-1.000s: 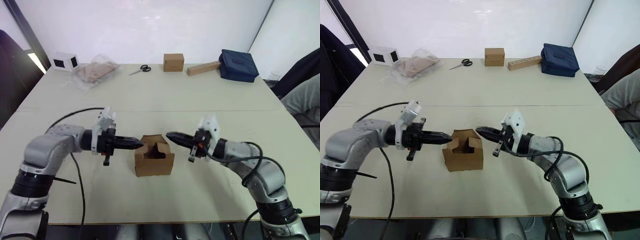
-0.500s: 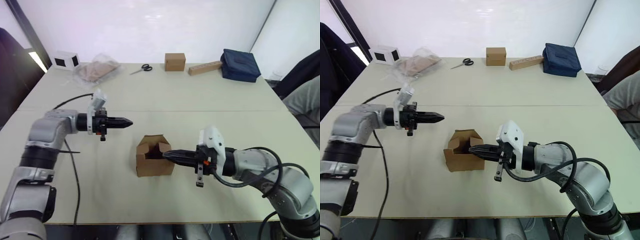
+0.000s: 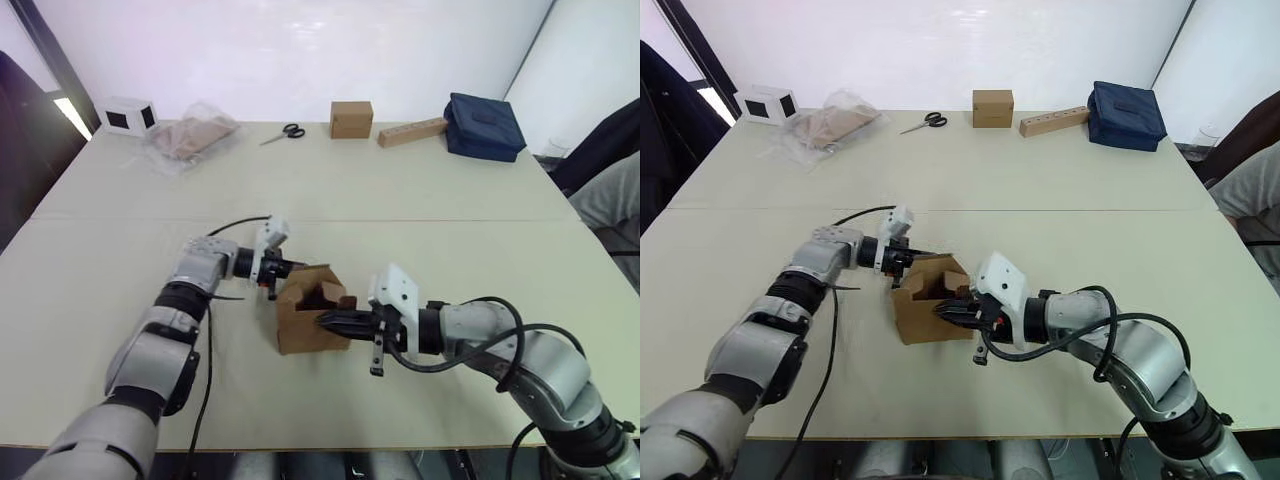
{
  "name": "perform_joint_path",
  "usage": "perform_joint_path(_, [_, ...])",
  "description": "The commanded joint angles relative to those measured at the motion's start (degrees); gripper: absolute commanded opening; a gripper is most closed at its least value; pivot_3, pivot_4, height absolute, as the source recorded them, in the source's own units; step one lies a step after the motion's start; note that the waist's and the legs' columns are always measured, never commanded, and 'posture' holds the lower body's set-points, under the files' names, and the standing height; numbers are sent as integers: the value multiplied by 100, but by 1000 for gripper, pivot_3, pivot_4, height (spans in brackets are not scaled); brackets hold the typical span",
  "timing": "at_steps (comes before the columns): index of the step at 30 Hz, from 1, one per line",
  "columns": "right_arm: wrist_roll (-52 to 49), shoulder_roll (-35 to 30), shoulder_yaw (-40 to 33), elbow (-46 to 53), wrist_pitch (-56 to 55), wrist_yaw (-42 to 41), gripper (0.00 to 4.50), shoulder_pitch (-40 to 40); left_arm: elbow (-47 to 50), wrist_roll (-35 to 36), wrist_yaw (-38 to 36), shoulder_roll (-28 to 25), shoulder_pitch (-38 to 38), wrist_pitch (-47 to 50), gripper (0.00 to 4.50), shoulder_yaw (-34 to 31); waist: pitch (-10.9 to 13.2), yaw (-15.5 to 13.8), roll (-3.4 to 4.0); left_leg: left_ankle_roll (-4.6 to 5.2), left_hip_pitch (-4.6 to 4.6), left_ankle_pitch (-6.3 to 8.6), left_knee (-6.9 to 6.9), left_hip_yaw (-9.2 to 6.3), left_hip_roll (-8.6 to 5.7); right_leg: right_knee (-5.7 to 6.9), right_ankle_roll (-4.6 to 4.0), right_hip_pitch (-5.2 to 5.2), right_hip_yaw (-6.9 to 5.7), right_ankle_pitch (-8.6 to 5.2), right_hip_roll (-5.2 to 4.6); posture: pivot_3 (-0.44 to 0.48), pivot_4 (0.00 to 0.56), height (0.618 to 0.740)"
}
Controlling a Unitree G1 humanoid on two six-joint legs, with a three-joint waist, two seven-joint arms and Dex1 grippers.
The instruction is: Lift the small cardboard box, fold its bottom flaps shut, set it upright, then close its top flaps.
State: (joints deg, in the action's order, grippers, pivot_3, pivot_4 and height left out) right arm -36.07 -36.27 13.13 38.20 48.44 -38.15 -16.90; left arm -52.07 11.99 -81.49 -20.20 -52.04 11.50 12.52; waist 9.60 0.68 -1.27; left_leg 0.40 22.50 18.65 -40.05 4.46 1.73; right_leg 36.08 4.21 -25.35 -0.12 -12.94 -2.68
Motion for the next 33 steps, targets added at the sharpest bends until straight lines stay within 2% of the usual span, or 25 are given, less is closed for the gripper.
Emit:
perform_joint_path(1, [-3, 80, -44, 51, 13, 51, 0, -46, 457, 105, -415, -46, 46, 120, 62, -110, 0, -2, 0, 0, 0, 0, 0, 0, 1, 0, 0, 0, 0, 0, 0, 0, 150, 740])
perform_joint_path(18, [156, 283, 82, -321, 62, 32, 0, -94, 2180, 385, -558, -107, 622, 985, 62, -142, 0, -5, 1, 0, -2, 0, -1, -5, 9, 5, 0, 1, 0, 0, 1, 0, 150, 740])
perform_joint_path(27, [480, 260, 378, -606, 7, -46, 0, -32, 2404, 384, -499, -179, 727, 1040, 62, -112, -1, -4, 1, 0, -5, 0, -1, -5, 5, 6, 0, 4, 0, 0, 2, 0, 150, 740])
perform_joint_path(33, [603, 278, 363, -684, -145, -105, 0, -2, 2369, 348, -260, -472, 766, 900, 62, -317, -1, -5, 2, 0, -7, 0, -1, -5, 6, 6, 0, 5, -1, 0, 2, 0, 150, 740])
